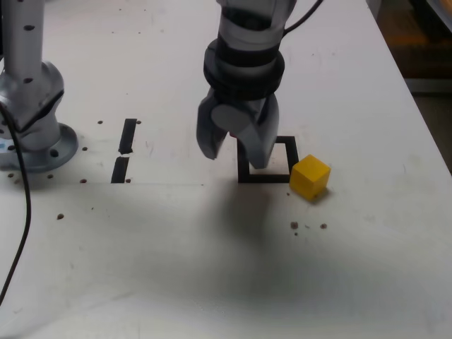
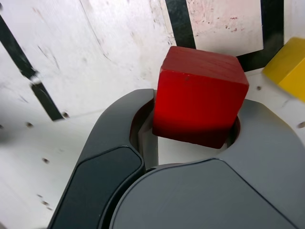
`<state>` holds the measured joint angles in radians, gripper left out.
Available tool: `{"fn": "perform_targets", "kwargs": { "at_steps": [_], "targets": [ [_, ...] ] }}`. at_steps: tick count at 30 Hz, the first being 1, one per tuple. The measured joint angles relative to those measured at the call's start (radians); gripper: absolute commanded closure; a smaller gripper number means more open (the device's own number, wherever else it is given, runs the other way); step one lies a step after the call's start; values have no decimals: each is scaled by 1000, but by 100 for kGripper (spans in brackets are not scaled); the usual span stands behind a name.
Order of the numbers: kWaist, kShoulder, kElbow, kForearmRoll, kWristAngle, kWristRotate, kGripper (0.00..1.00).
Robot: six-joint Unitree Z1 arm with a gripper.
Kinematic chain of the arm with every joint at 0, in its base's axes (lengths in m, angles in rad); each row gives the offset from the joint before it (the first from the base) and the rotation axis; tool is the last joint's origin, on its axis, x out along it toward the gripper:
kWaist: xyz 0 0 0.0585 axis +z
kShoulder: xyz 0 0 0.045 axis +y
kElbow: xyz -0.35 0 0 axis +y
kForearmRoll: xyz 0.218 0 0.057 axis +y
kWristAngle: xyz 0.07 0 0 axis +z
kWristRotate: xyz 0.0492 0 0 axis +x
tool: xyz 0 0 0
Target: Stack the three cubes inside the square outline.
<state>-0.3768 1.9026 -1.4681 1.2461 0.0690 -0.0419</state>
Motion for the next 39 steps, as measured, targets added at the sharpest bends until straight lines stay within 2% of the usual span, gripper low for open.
{"fn": "perform_targets", "kwargs": {
  "at_steps": [5, 9, 14, 24, 39],
  "targets": [
    [34, 5, 29, -78, -42, -84, 74],
    [51, 18, 53, -126, -57, -150, 74],
    [80, 20, 79, -151, -63, -191, 74],
    [127, 48, 140, -205, -67, -198, 74],
    [123, 137, 85, -233, -84, -198, 74]
  ]
}}
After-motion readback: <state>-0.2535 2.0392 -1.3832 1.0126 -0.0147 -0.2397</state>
